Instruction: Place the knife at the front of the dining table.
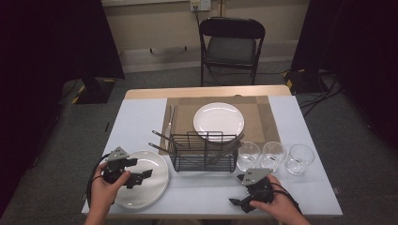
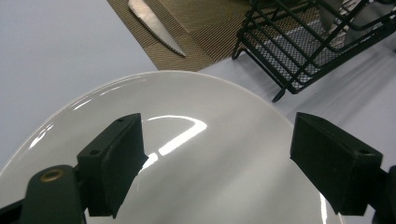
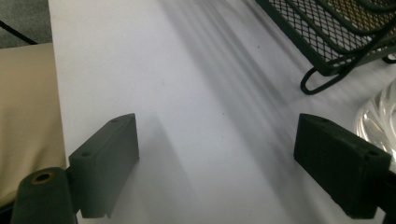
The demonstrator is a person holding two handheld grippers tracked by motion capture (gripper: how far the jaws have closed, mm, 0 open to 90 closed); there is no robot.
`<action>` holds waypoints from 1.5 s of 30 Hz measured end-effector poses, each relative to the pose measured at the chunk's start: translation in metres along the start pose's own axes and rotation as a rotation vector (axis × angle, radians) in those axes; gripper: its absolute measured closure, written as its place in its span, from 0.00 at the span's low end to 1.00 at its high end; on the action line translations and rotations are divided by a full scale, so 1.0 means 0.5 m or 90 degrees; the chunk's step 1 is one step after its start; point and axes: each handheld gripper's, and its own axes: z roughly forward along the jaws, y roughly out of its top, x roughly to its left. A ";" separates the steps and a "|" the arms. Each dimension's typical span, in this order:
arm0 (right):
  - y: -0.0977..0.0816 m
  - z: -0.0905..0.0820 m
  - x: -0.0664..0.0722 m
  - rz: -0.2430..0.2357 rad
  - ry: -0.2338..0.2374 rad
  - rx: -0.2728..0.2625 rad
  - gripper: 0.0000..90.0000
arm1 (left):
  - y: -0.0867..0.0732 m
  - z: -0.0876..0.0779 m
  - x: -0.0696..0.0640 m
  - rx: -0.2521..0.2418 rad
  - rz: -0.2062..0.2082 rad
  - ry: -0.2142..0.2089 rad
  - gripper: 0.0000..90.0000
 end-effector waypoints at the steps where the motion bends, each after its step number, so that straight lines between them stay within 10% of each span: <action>1: -0.001 -0.002 0.000 0.003 0.003 0.001 0.14 | 0.000 0.000 -0.001 0.000 0.001 -0.001 0.19; 45: 0.031 -0.058 -0.009 0.016 0.036 0.029 0.15 | 0.002 -0.004 0.004 0.001 0.005 0.002 0.19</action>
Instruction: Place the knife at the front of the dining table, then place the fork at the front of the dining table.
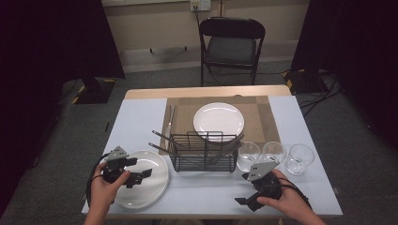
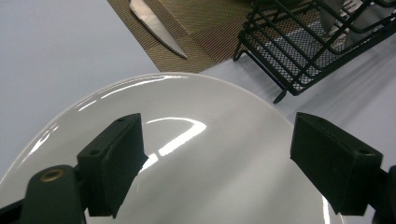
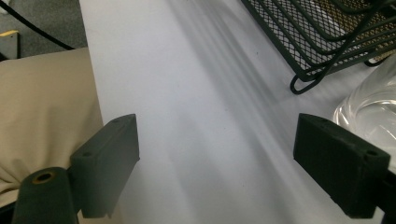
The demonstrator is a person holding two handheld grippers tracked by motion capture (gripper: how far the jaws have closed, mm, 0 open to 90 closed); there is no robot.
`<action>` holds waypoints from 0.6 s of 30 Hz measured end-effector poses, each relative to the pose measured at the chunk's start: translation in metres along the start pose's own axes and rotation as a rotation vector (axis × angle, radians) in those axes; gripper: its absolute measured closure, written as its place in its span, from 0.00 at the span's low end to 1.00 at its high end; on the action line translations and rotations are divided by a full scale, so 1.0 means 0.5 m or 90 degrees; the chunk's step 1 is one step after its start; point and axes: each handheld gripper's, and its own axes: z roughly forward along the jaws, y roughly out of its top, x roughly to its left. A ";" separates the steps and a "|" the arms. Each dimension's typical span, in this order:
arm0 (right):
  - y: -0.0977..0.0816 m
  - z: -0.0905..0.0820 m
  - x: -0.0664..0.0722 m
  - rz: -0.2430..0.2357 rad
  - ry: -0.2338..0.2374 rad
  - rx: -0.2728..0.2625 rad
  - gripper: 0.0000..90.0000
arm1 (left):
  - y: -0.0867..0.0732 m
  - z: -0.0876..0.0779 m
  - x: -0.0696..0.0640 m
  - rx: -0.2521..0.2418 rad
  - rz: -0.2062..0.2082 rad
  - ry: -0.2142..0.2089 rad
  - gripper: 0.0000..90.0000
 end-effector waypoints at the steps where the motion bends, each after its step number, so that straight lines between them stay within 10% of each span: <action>1: 0.001 -0.001 0.001 -0.002 0.000 0.003 0.15 | 0.000 -0.001 0.000 -0.004 0.000 0.003 0.19; 18: 0.016 -0.040 -0.007 -0.002 0.004 0.009 0.15 | 0.001 0.002 0.000 0.002 0.005 0.003 0.19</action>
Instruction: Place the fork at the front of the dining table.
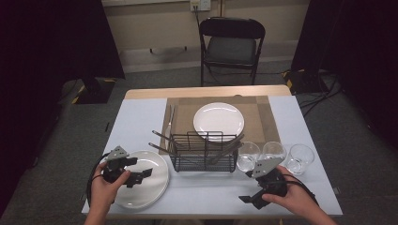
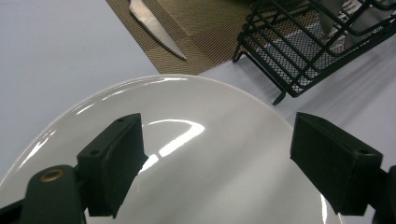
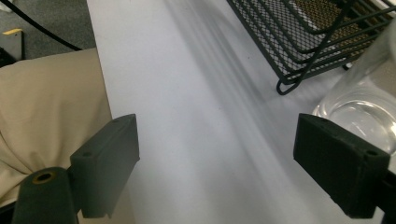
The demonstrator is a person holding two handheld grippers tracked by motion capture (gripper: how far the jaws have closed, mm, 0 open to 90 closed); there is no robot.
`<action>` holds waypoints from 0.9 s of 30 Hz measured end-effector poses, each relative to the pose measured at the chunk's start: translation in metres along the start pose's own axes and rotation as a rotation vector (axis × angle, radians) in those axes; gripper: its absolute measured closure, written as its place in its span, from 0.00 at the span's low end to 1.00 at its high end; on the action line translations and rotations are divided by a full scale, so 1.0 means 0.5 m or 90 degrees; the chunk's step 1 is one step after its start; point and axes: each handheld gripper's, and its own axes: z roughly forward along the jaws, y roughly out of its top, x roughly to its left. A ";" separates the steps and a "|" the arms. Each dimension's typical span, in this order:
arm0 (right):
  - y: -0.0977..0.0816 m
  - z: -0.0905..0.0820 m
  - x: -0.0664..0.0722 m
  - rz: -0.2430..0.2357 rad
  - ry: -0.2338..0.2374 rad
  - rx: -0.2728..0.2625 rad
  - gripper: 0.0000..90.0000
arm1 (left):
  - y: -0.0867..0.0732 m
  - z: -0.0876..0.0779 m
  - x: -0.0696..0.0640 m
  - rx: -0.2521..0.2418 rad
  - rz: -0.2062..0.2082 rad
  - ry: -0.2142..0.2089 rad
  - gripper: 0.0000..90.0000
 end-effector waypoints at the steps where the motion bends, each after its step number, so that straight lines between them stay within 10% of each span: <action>1: 0.001 -0.003 0.000 0.002 -0.002 0.002 0.15 | 0.000 0.001 0.000 0.001 -0.001 -0.001 0.19; 27: 0.041 -0.041 -0.014 -0.006 0.000 0.011 0.15 | -0.014 -0.009 -0.001 0.005 -0.011 0.002 0.19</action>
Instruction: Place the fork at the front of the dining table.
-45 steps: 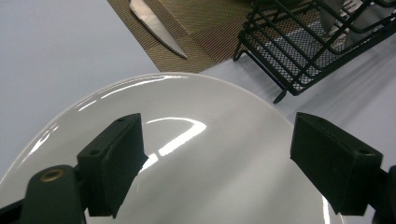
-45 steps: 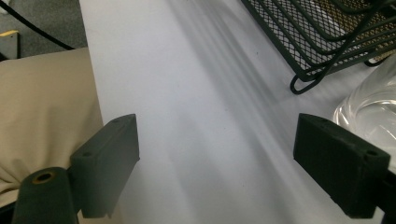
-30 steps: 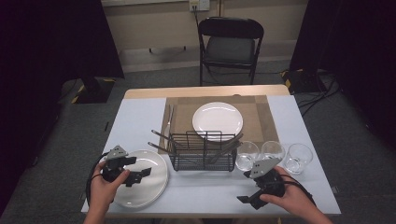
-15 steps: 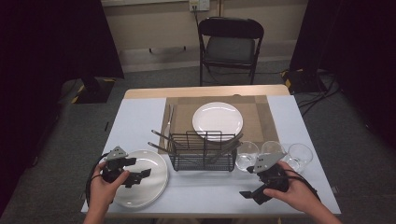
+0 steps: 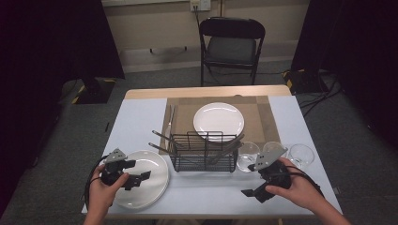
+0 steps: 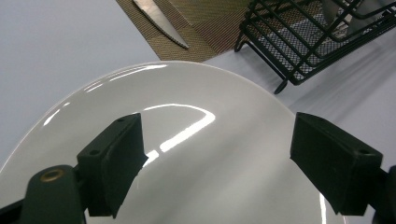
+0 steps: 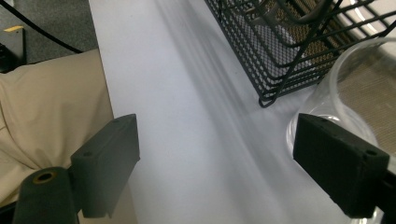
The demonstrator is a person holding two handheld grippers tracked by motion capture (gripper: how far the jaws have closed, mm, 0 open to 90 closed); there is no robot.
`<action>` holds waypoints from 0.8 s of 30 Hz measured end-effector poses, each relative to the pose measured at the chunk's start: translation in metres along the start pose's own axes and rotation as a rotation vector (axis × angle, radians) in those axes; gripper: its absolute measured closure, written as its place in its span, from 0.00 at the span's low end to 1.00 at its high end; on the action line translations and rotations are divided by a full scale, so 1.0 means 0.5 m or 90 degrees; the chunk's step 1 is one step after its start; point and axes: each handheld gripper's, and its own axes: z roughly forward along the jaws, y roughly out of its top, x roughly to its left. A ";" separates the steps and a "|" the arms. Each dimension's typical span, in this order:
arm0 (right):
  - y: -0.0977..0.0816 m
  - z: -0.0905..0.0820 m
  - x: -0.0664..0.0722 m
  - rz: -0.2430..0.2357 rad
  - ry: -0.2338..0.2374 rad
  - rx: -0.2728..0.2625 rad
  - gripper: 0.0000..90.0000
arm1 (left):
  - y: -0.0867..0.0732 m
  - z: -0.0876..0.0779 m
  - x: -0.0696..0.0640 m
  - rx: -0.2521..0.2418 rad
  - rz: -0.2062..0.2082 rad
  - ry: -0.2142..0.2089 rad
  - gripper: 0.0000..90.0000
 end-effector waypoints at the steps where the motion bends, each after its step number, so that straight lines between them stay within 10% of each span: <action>1: 0.002 -0.002 -0.001 0.000 -0.001 -0.002 0.15 | 0.000 0.000 0.001 -0.001 0.001 0.001 0.19; 24: 0.034 -0.065 -0.037 0.008 -0.020 -0.013 0.15 | -0.002 0.004 0.001 0.011 0.000 0.000 0.19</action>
